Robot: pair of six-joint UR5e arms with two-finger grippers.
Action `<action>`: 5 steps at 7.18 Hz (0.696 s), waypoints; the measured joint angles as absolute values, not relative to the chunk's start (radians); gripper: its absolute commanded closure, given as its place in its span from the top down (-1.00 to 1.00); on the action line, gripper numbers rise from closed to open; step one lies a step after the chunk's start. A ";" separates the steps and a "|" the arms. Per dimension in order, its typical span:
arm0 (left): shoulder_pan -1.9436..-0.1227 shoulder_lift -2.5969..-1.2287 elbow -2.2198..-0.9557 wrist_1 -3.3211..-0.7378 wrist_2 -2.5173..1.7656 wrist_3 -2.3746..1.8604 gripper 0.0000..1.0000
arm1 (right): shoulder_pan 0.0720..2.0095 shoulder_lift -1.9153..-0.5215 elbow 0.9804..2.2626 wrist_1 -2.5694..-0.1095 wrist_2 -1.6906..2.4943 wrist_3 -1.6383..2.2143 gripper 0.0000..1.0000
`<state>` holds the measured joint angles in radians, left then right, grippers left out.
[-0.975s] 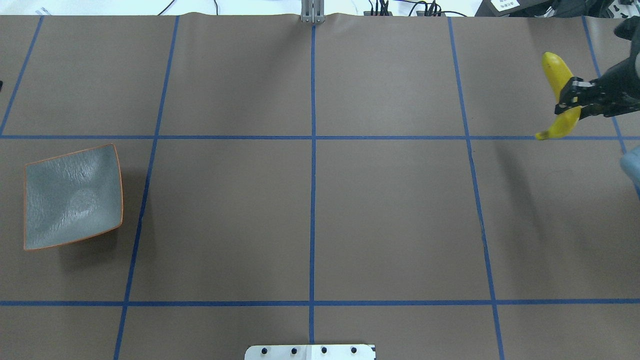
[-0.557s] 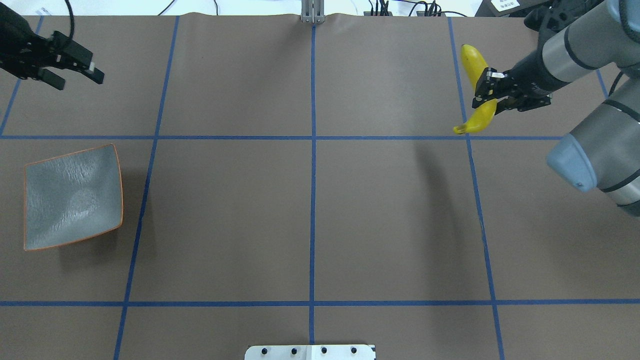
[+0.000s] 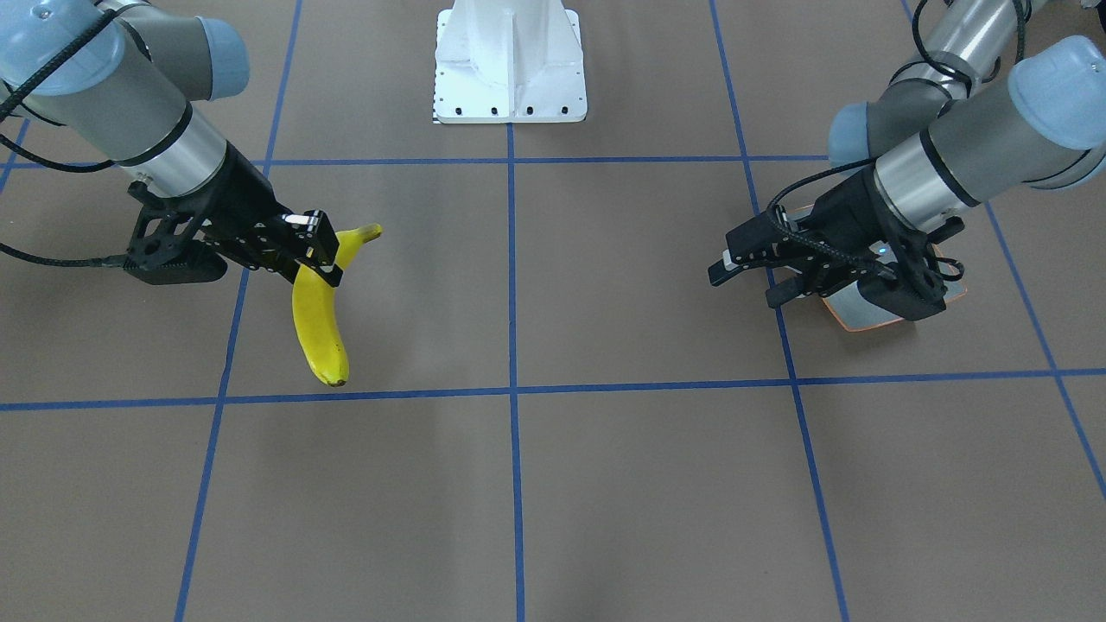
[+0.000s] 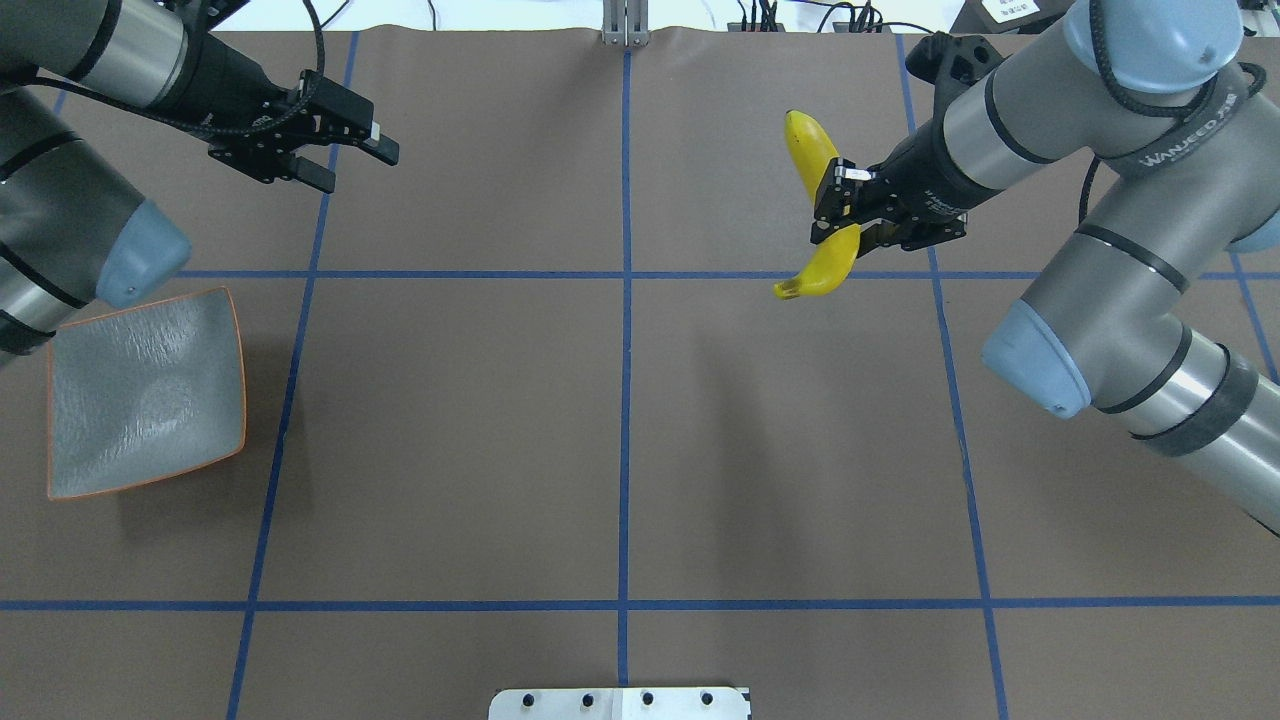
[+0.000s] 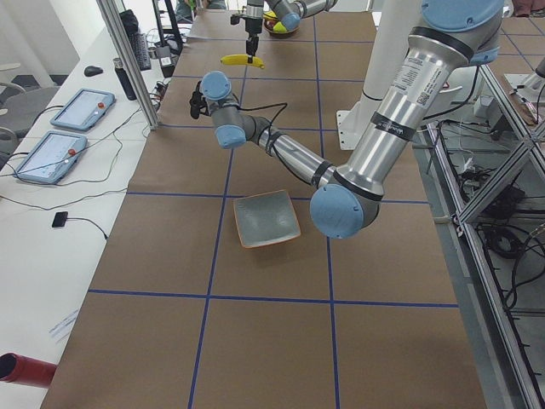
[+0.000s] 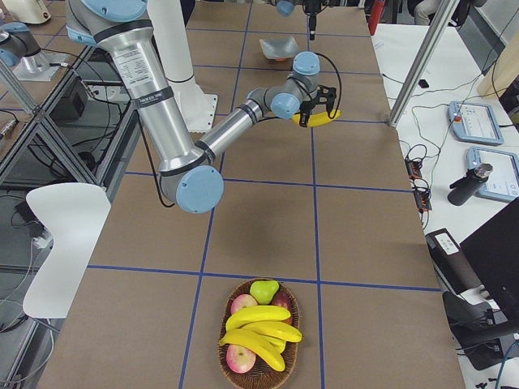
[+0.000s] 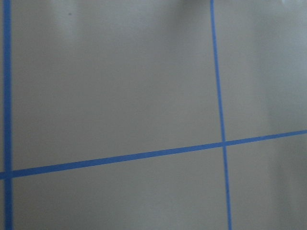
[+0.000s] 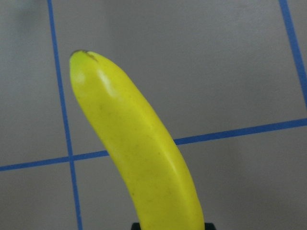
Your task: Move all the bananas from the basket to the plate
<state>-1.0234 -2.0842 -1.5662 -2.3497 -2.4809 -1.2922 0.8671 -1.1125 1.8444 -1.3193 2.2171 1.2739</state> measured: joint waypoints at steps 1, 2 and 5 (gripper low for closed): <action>-1.009 -2.110 -1.555 -2.393 -2.481 -1.379 1.00 | 0.839 -1.093 1.858 -1.318 2.217 1.298 -1.00; -0.987 -2.133 -1.552 -2.433 -2.469 -1.459 1.00 | 0.809 -1.071 1.864 -1.308 2.215 1.323 -1.00; -0.830 -2.160 -1.548 -2.677 -2.250 -1.767 1.00 | 0.725 -1.048 1.853 -1.144 2.171 1.451 -1.00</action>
